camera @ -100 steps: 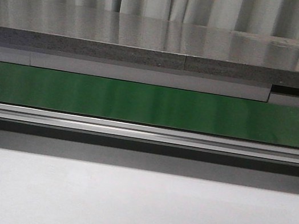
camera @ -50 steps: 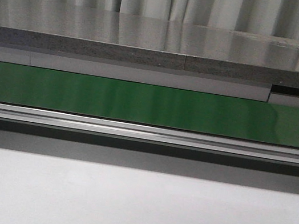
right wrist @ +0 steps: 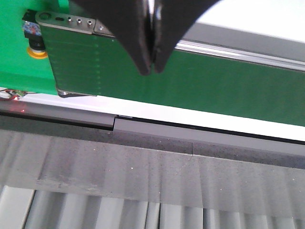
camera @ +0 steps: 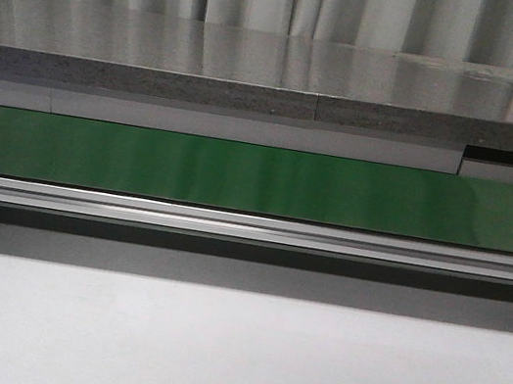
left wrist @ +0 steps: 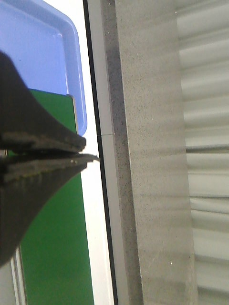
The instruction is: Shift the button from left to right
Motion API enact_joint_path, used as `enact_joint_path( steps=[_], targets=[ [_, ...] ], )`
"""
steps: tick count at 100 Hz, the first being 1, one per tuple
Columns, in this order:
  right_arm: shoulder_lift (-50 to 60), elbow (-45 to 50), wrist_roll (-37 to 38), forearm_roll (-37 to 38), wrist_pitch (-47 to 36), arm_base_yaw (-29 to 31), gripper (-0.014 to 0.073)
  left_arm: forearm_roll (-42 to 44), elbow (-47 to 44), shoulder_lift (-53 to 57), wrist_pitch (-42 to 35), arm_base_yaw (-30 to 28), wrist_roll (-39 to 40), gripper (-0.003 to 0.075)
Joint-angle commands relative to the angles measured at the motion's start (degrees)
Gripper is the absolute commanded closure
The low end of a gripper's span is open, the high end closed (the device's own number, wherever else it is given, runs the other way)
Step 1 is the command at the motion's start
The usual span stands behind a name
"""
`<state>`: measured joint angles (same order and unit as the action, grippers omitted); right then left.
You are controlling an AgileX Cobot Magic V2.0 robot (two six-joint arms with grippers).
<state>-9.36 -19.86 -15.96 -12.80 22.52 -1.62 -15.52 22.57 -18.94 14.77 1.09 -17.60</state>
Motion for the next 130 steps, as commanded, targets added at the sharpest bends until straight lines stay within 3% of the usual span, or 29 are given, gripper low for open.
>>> enact_joint_path(
  steps=[1,28,72,130],
  targets=[
    [-0.1,1.4,0.7,-0.4,-7.1,-0.1,0.0662,-0.5,1.6,-0.4,-4.8,0.5,0.0,0.0740],
    [6.1,10.0,10.9,7.8,-12.1,-1.0,0.0662,-0.5,1.6,-0.4,-4.8,0.5,0.0,0.0740],
    [11.2,20.5,11.1,8.0,-18.8,-1.0,0.0662,-0.5,1.6,-0.4,-4.8,0.5,0.0,0.0740],
    [11.2,20.6,11.1,8.0,-19.2,-1.0,0.0662,-0.5,1.6,-0.5,-4.8,0.5,0.0,0.0740]
  ],
)
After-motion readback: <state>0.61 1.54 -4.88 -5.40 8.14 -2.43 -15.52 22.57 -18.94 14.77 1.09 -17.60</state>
